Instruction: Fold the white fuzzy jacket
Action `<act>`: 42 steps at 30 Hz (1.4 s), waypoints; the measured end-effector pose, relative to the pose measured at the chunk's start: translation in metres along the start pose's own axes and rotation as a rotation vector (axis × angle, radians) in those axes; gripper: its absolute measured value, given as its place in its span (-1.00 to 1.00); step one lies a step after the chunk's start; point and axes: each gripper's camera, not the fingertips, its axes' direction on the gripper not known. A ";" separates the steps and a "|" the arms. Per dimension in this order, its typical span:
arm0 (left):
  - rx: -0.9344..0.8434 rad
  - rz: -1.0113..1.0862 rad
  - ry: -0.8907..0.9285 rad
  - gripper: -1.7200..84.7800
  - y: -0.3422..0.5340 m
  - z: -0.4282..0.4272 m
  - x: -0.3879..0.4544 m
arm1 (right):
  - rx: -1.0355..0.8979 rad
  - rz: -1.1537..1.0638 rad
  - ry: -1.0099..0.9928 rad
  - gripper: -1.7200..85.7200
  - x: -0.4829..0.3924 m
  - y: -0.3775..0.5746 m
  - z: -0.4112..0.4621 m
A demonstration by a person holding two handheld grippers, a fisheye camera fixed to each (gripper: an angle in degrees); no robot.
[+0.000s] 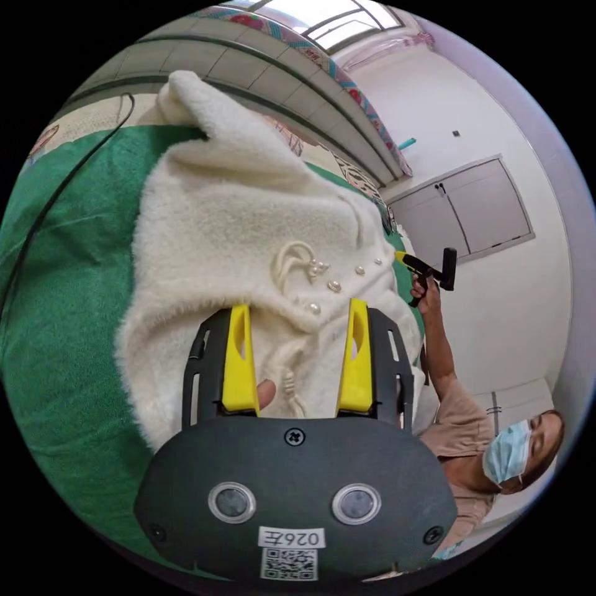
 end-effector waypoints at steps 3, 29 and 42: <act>-0.039 -0.009 -0.022 -0.42 0.003 -0.004 0.011 | 0.010 -0.002 0.012 -0.75 -0.007 -0.011 0.004; 0.019 -0.017 0.075 -0.91 0.007 -0.059 0.016 | -0.019 -0.035 -0.044 -0.98 -0.035 -0.015 -0.007; 0.097 -0.046 0.235 -0.93 0.084 -0.088 -0.036 | -0.013 0.050 -0.174 -0.77 -0.022 0.084 -0.021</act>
